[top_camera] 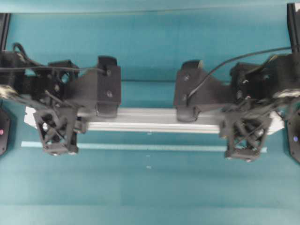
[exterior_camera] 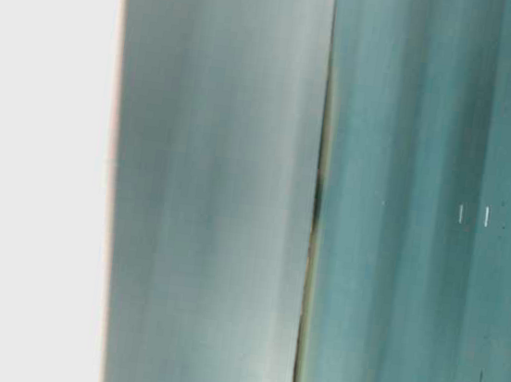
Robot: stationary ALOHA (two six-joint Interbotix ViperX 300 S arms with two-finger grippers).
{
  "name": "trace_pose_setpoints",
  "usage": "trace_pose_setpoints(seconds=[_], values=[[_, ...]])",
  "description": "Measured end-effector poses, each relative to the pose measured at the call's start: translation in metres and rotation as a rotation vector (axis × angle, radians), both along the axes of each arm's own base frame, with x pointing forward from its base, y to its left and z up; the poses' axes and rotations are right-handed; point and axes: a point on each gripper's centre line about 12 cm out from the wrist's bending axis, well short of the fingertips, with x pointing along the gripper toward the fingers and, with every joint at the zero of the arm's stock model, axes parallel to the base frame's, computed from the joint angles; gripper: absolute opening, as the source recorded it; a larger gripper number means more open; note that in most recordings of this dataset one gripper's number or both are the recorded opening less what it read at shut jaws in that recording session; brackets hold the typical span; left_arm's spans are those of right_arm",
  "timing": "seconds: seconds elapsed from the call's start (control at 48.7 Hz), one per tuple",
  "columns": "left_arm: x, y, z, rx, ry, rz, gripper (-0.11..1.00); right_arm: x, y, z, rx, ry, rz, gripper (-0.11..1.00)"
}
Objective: Lift the metal rail with both hands and move it towards you.
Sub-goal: 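Lift the rail with both grippers and pull it toward the front, then lower the held rail back onto the table with both grippers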
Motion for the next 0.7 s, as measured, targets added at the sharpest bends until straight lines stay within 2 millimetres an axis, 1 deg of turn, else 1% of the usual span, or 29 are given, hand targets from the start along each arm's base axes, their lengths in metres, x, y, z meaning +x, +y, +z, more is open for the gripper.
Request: trace_pose_setpoints(seconds=[0.123, 0.267, 0.37, 0.493, 0.699], values=[[0.000, 0.006, -0.017, 0.007, 0.002, -0.003, 0.29, 0.001, -0.006, -0.023, -0.004, -0.021, 0.004, 0.40], [0.003, 0.010, -0.045, 0.012, 0.004, -0.002, 0.29, 0.002, -0.008, -0.052, -0.009, -0.038, 0.011, 0.40], [0.006, 0.010, -0.065, 0.012, 0.011, -0.004, 0.29, 0.001, -0.008, -0.077, -0.010, -0.043, 0.010, 0.40], [0.006, 0.010, -0.087, 0.012, 0.020, -0.005, 0.29, 0.001, -0.008, -0.097, -0.011, -0.058, 0.009, 0.40], [0.007, 0.009, -0.112, 0.012, 0.007, -0.009, 0.29, -0.001, -0.009, -0.124, -0.012, -0.080, 0.007, 0.40]])
